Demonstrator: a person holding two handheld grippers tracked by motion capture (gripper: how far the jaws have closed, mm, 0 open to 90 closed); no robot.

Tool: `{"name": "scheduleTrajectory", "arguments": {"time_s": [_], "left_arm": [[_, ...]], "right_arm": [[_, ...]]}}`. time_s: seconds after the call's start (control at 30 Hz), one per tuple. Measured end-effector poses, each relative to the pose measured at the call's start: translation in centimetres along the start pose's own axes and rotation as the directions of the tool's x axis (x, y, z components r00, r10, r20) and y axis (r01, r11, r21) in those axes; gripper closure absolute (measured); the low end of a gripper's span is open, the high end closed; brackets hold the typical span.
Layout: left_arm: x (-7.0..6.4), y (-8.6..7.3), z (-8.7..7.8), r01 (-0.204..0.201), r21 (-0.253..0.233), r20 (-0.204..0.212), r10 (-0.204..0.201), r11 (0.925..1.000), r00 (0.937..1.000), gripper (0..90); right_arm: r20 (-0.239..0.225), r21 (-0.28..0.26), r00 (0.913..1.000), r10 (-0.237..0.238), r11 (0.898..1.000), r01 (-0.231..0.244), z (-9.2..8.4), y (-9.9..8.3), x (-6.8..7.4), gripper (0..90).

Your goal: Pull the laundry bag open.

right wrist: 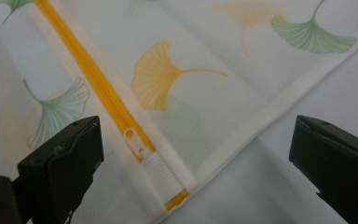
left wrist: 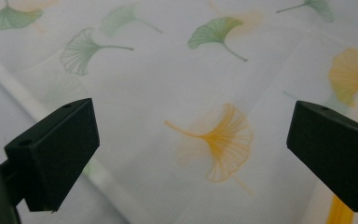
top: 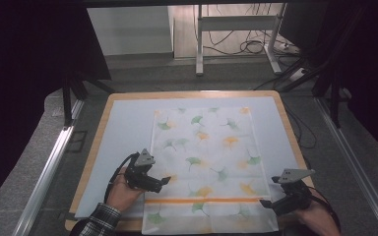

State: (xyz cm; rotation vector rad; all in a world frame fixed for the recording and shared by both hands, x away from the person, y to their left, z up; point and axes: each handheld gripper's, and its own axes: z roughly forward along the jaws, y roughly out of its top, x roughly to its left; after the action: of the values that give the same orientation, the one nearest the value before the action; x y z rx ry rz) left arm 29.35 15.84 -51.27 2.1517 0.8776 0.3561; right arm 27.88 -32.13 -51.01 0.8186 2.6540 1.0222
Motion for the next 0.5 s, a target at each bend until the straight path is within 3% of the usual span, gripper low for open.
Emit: {"name": "scheduleTrajectory", "arguments": {"time_s": [0.03, 0.17, 0.33, 0.5], "left_arm": [[-0.3, 0.2, 0.1, 0.000, -0.009, 0.024, 0.000, 1.0000, 0.9997, 2.0], [-1.2, 0.7, 0.6, -0.014, -0.004, 0.055, 0.015, 0.9999, 0.9984, 2.3], [-2.5, 1.3, 1.3, -0.051, 0.011, 0.065, 0.051, 0.9986, 0.9966, 2.7], [-2.9, 1.6, 1.6, -0.058, 0.013, 0.075, 0.057, 0.9982, 0.9955, 3.3]], "right_arm": [[-0.004, 0.002, 0.9999, -0.010, 1.000, 0.010, 0.0, -0.2, 0.1, 3.0], [-0.018, 0.012, 0.9986, -0.051, 0.999, 0.051, 0.0, -0.7, 0.6, 3.4], [-0.047, -0.005, 0.9960, -0.076, 0.997, 0.075, 0.2, -1.0, 1.0, 3.4], [-0.070, -0.033, 0.9920, -0.105, 0.994, 0.103, 0.1, -0.8, 1.3, 3.1]]}}
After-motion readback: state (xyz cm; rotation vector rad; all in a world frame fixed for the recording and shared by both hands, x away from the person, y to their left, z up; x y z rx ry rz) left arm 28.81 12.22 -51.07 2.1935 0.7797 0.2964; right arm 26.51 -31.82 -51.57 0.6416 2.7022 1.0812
